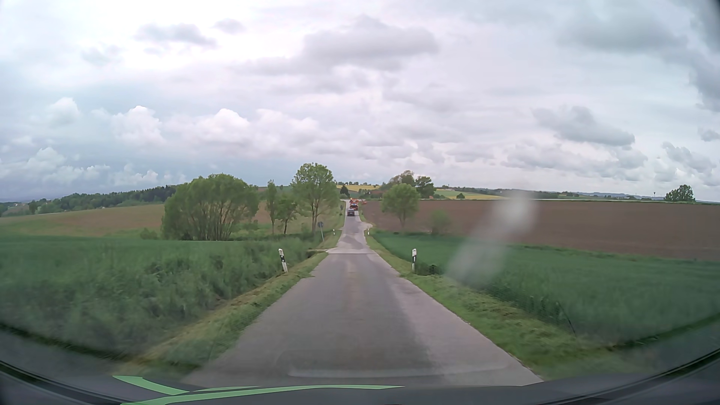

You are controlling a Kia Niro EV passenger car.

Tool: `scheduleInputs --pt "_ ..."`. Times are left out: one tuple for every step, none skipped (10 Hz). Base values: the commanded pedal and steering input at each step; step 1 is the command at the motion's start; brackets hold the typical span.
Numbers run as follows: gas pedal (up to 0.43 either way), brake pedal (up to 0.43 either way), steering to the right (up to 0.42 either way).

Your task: Follow the waypoints while adhering to traffic rules and regulations

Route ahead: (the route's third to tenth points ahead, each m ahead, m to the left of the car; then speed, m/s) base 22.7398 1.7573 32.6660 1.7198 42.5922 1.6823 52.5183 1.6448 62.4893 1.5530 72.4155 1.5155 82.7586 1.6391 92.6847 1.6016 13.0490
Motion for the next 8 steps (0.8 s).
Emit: scheduleInputs --pt "0.000 0.000 -0.004" --pt "0.000 0.006 -0.003" --pt "0.000 0.006 -0.003" --pt "0.000 0.006 -0.003" --pt "0.000 0.012 -0.003" --pt "0.000 0.018 -0.003" --pt "0.000 0.024 -0.002" --pt "0.000 0.030 -0.002"
